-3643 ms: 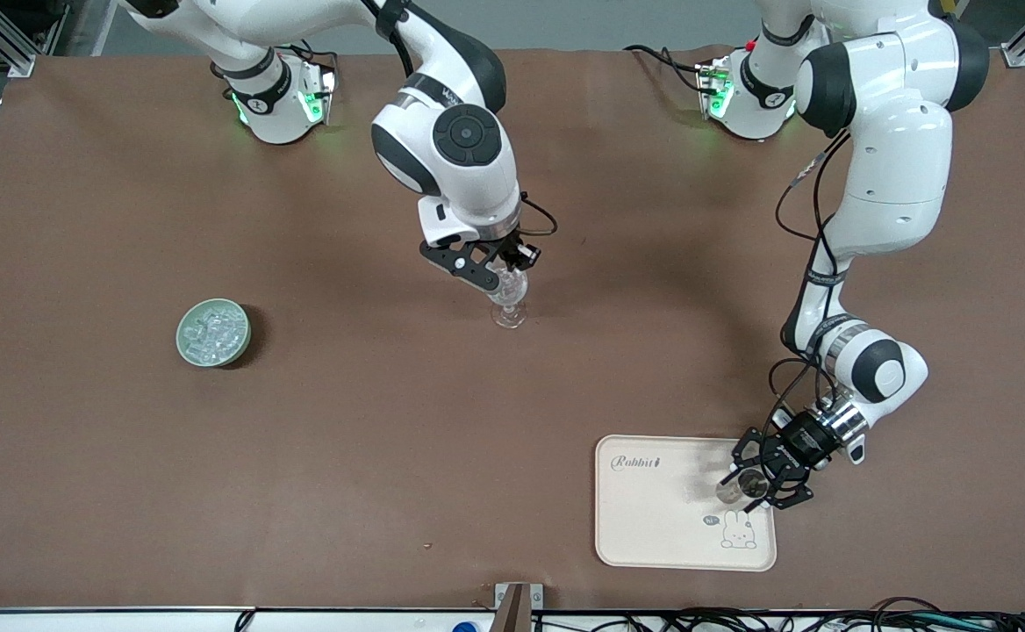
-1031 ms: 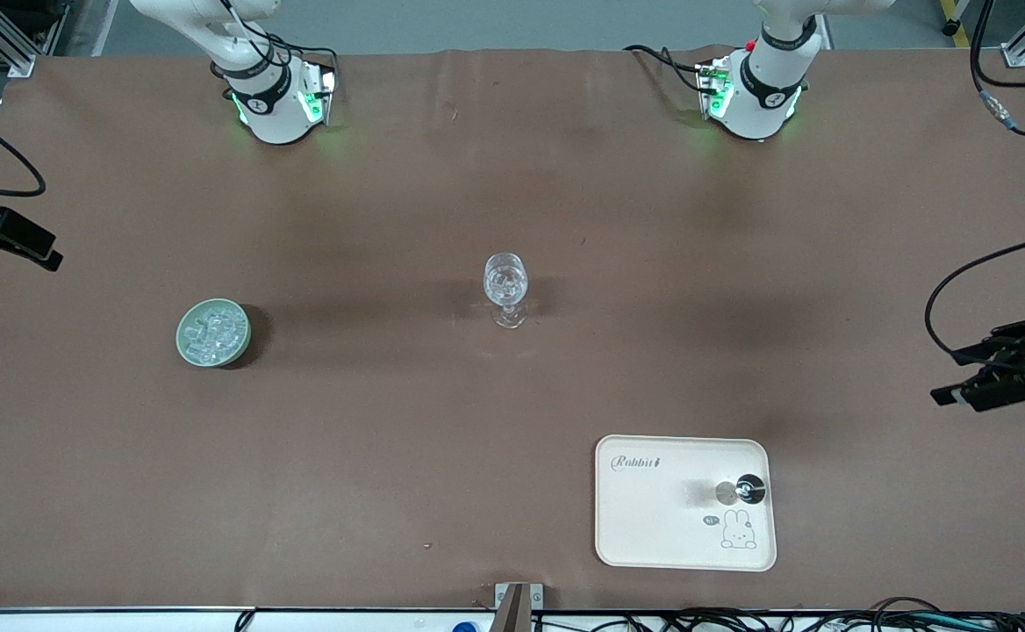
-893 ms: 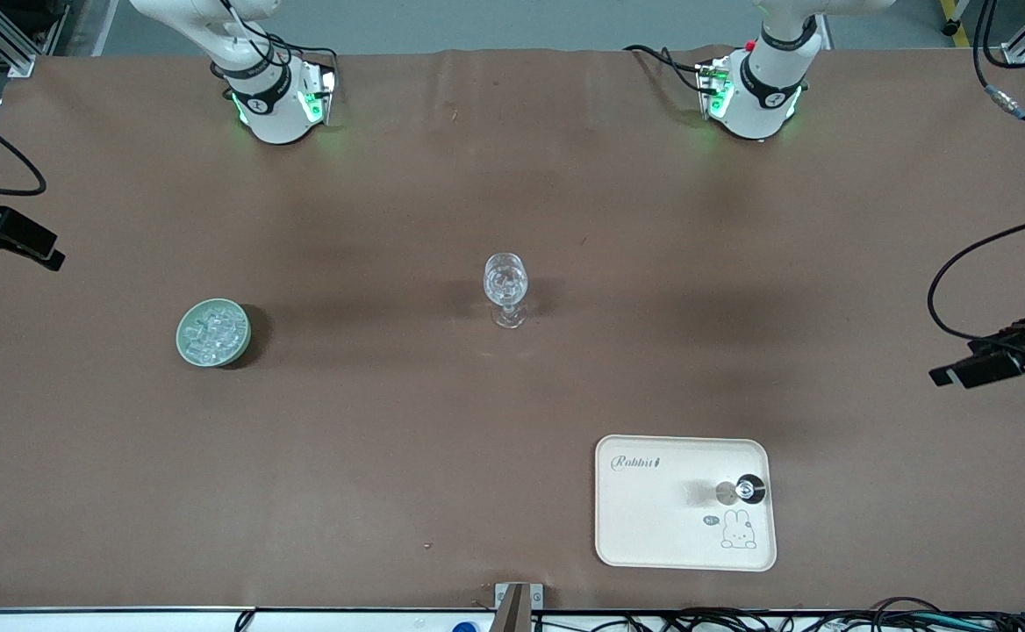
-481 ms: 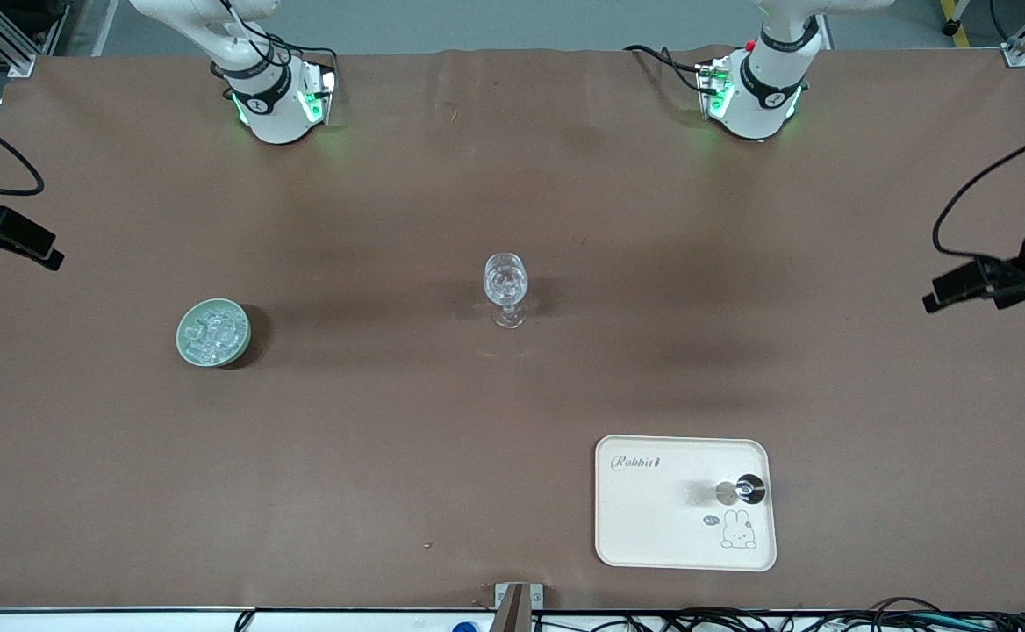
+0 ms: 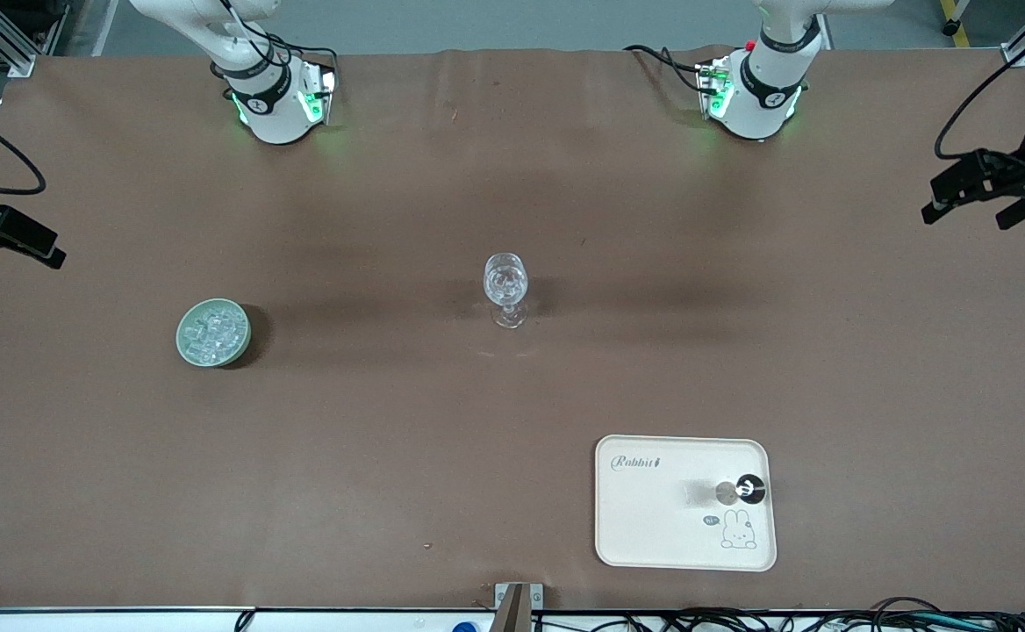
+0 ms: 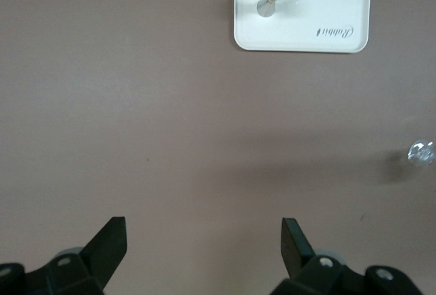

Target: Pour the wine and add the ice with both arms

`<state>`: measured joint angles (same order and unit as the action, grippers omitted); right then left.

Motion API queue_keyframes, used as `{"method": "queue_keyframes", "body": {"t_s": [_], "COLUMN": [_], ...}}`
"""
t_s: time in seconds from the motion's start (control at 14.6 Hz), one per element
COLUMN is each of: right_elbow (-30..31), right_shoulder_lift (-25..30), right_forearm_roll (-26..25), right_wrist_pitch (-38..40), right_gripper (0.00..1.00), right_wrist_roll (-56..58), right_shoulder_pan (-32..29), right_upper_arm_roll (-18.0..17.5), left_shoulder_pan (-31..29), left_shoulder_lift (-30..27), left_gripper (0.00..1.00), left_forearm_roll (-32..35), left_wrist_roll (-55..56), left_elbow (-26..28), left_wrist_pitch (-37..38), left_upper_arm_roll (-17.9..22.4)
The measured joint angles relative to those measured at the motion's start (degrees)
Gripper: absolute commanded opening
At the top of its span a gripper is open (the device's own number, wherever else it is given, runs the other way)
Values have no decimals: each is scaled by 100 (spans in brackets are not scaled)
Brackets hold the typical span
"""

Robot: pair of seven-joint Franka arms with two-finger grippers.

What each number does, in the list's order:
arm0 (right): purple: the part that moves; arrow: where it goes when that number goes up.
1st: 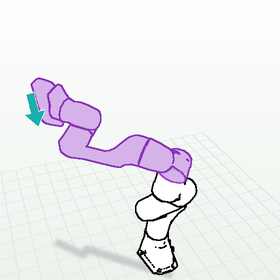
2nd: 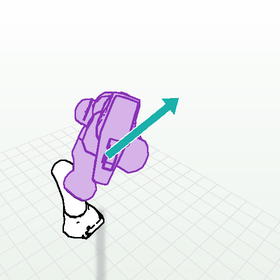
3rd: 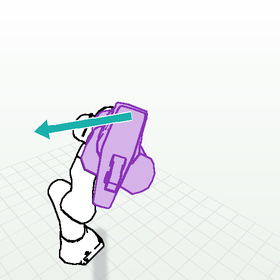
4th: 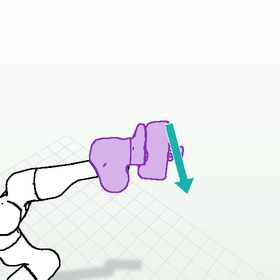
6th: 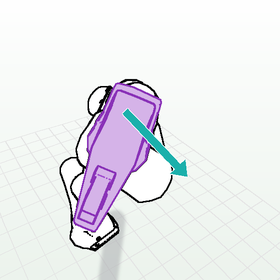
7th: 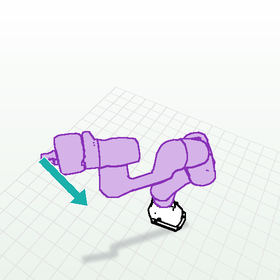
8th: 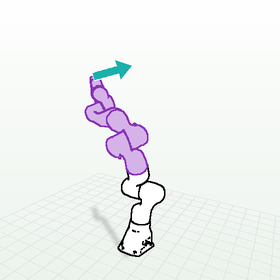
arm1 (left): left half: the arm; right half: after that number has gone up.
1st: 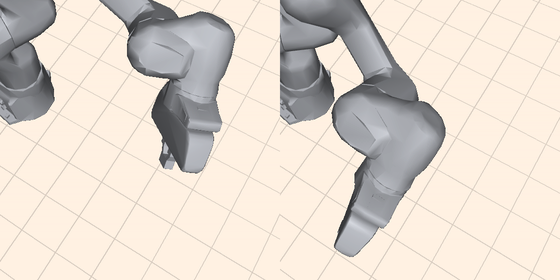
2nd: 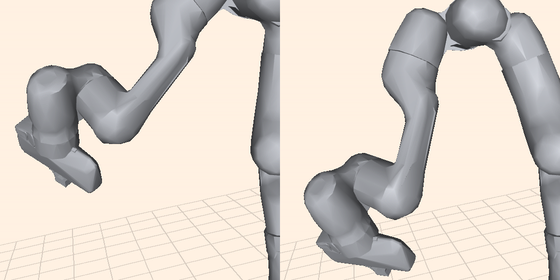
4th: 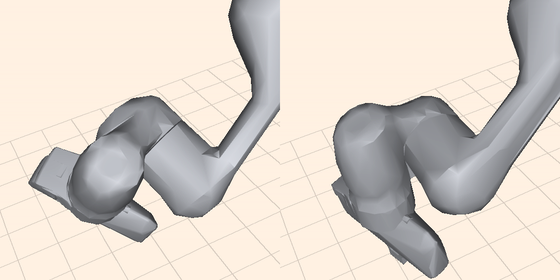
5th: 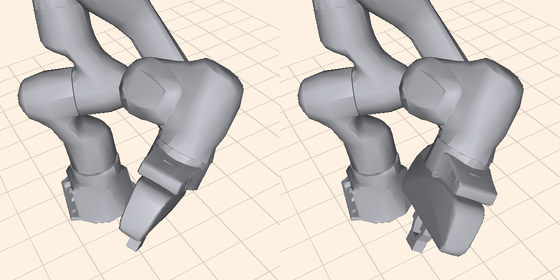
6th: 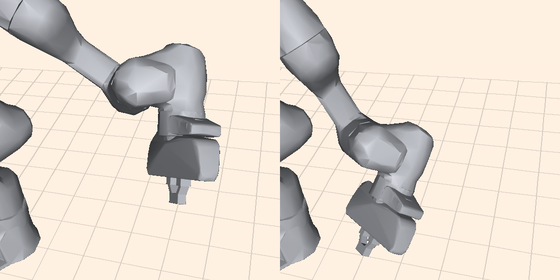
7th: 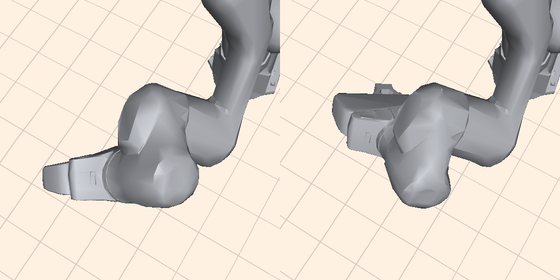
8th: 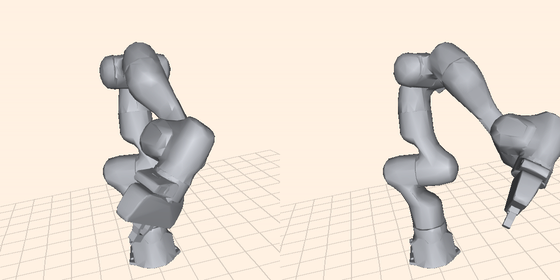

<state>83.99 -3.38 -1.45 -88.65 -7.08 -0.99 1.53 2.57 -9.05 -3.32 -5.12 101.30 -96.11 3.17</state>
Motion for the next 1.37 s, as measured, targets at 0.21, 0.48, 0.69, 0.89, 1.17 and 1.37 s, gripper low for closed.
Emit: {"method": "queue_keyframes", "body": {"t_s": [0.21, 0.48, 0.69, 0.89, 1.17, 1.37], "right_elbow": [0, 0, 0, 0, 0, 0], "right_shoulder_lift": [0, 0, 3, 4, 5, 6], "right_forearm_roll": [1, 3, 4, 4, 6, 6], "right_wrist_pitch": [21, 27, 34, 40, 39, 39], "right_gripper": [100, 100, 100, 100, 100, 100], "right_wrist_roll": [1, 3, 4, 5, 6, 7], "right_shoulder_pan": [0, 0, 0, 0, 0, 1], "right_upper_arm_roll": [-1, -1, -2, -2, -5, -14], "left_shoulder_pan": [-1, -24, -105, -116, -114, -112], "left_shoulder_lift": [58, 300, 549, 664, 654, 652], "left_gripper": [100, 100, 100, 100, 100, 100], "left_forearm_roll": [377, 182, 131, 131, 131, 131], "left_wrist_roll": [75, 458, 511, 519, 520, 559], "left_elbow": [-128, -503, -670, -670, -667, -667], "left_wrist_pitch": [78, 189, 226, 254, 267, 270], "left_upper_arm_roll": [-314, -359, -358, -360, -374, -389]}}
